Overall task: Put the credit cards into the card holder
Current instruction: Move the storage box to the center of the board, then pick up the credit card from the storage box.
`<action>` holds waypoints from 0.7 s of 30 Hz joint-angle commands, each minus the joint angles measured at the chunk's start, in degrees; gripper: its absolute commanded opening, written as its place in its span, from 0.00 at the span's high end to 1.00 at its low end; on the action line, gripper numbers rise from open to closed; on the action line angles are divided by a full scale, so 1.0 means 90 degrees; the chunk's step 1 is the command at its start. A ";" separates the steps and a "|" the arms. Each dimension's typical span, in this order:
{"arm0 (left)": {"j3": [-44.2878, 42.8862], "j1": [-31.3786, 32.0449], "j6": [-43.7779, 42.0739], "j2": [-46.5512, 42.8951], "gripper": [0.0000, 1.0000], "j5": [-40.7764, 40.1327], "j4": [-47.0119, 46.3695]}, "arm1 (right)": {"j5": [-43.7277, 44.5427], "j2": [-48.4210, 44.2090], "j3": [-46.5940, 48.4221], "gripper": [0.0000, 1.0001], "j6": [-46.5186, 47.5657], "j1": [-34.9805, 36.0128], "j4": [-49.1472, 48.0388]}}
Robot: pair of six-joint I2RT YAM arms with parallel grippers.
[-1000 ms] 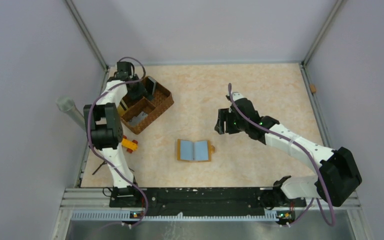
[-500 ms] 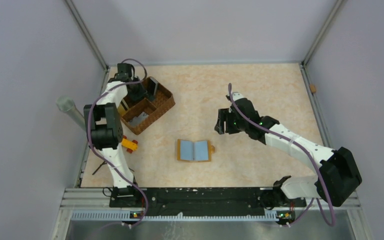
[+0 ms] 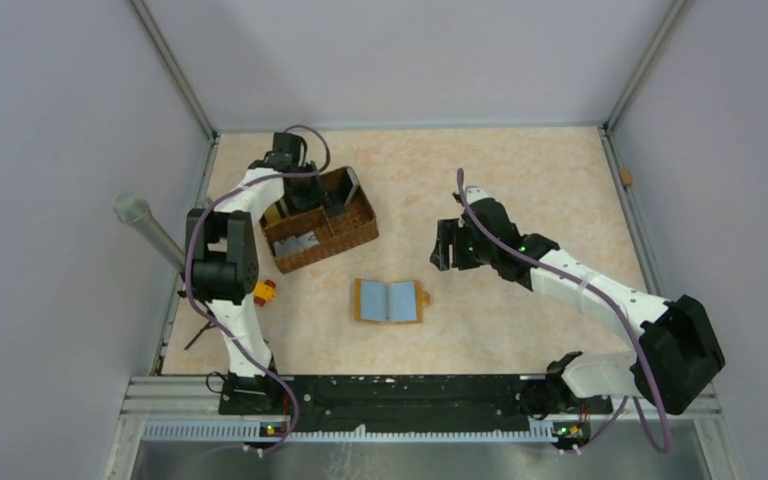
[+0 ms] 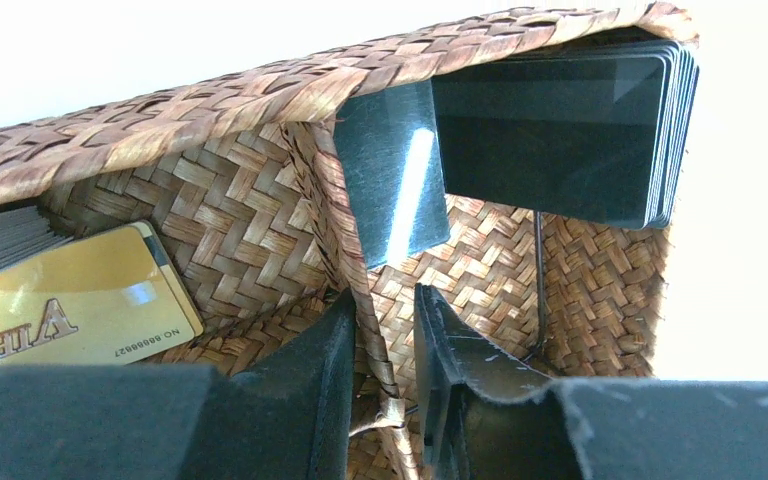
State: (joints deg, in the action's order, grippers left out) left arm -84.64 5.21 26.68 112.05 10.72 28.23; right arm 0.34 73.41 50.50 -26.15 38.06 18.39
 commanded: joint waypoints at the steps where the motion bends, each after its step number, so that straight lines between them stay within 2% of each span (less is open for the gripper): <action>1: -0.0012 0.0365 0.0190 -0.0409 0.69 0.0218 -0.0079 | 0.0001 -0.0226 -0.0103 0.38 -0.0024 -0.0087 -0.0099; 5: -0.0082 0.0453 0.0164 -0.0436 0.65 0.0234 -0.0031 | 0.0035 -0.0118 0.0085 0.37 0.0053 -0.0097 -0.0096; 10: -0.0262 0.0456 -0.0172 -0.0591 0.54 0.0003 0.0382 | 0.0010 0.0437 0.0906 0.32 0.0338 -0.0098 -0.0074; 16: -0.0250 0.0456 -0.0680 -0.1201 0.32 -0.0341 0.0793 | 0.0465 0.1830 0.2507 0.30 0.0750 -0.0100 0.0208; 21: 0.0057 0.0384 -0.0919 -0.2019 0.02 -0.0770 0.0922 | 0.0893 0.3144 0.3958 0.30 0.0800 -0.0047 0.0581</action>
State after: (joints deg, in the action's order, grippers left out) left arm -84.71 9.26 21.17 102.19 7.70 35.16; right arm 3.66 94.56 76.49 -20.80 37.95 20.80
